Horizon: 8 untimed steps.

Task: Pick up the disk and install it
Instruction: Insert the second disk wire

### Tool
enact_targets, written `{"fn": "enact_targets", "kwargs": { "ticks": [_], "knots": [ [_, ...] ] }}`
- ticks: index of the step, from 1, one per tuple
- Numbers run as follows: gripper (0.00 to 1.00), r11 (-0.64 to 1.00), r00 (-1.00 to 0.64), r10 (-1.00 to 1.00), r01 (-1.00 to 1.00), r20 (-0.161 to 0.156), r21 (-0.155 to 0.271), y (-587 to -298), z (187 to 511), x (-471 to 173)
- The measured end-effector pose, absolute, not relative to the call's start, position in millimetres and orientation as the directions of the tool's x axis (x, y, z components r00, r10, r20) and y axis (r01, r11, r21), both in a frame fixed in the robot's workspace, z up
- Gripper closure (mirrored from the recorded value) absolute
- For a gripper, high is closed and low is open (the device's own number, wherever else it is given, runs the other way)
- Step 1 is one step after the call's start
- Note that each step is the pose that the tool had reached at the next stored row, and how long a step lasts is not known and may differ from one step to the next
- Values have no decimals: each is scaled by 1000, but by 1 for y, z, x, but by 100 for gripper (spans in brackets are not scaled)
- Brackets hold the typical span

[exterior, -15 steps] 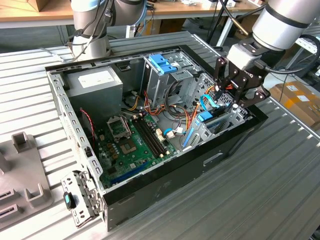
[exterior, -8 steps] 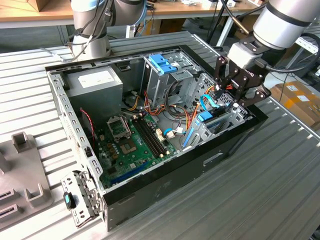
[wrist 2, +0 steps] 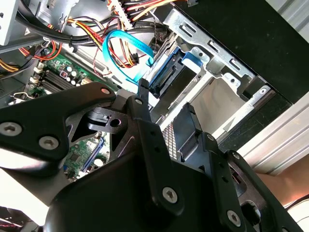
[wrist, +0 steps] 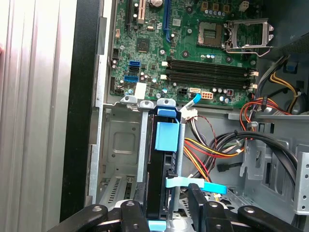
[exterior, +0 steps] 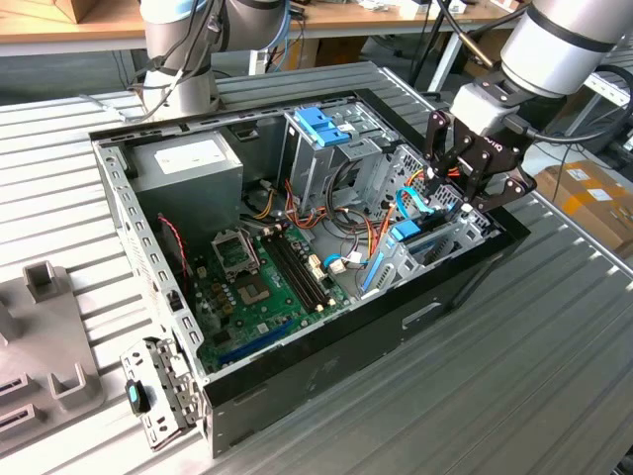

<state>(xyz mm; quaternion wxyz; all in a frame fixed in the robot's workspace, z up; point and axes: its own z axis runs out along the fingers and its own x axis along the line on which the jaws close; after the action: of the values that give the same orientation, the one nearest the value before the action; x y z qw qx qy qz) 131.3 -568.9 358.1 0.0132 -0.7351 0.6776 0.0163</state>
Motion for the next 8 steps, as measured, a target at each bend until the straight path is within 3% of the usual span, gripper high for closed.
{"fn": "enact_targets", "kwargs": {
  "ticks": [8],
  "knots": [
    [52,-81,81,-996,-997,-42,3,-569,359,131]
  ]
}}
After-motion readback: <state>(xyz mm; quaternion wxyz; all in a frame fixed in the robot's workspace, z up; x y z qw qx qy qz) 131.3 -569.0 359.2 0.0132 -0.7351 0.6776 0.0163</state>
